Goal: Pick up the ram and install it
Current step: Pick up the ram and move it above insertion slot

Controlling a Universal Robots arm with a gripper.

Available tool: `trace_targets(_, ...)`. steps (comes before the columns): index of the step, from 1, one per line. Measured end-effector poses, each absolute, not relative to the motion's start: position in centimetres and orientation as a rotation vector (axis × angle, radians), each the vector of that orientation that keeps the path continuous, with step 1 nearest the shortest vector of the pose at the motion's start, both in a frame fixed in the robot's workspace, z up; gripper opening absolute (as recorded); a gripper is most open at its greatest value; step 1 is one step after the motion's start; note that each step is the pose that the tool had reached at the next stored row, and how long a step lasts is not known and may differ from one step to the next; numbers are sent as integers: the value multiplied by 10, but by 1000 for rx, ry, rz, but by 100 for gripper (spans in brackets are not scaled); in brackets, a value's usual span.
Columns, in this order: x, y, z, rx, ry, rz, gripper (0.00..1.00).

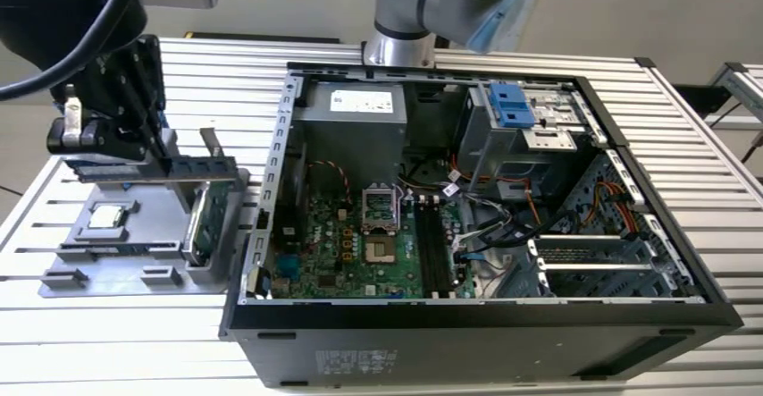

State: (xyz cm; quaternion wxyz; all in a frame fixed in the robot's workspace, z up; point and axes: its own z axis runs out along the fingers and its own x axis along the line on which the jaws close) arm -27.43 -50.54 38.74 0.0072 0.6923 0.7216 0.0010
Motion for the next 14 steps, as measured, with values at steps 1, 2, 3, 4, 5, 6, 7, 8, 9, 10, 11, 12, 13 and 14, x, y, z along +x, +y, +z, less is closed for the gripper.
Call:
trace_targets(1,-272,-505,387,2165,2257,3,0)
trace_targets(2,-269,-505,387,2165,2257,3,0)
trace_targets(3,-267,-505,387,2165,2257,3,0)
trace_targets(4,-264,-505,387,2165,2257,3,0)
trace_targets(5,-261,-505,387,2165,2257,3,0)
trace_targets(6,-259,-505,387,2165,2257,3,0)
trace_targets(7,-256,-505,387,2165,2256,3,0)
trace_targets(8,-254,-505,387,2166,2256,3,0)
trace_targets(9,-251,-505,387,2167,2255,2,0)
trace_targets(10,-249,-505,387,2168,2253,2,0)
trace_targets(11,-248,-505,387,2170,2251,2,0)
trace_targets(12,-246,-505,387,2174,2248,2,0)
trace_targets(13,-245,-505,387,2177,2244,2,0)
trace_targets(14,-244,-505,387,2180,2241,1,0)
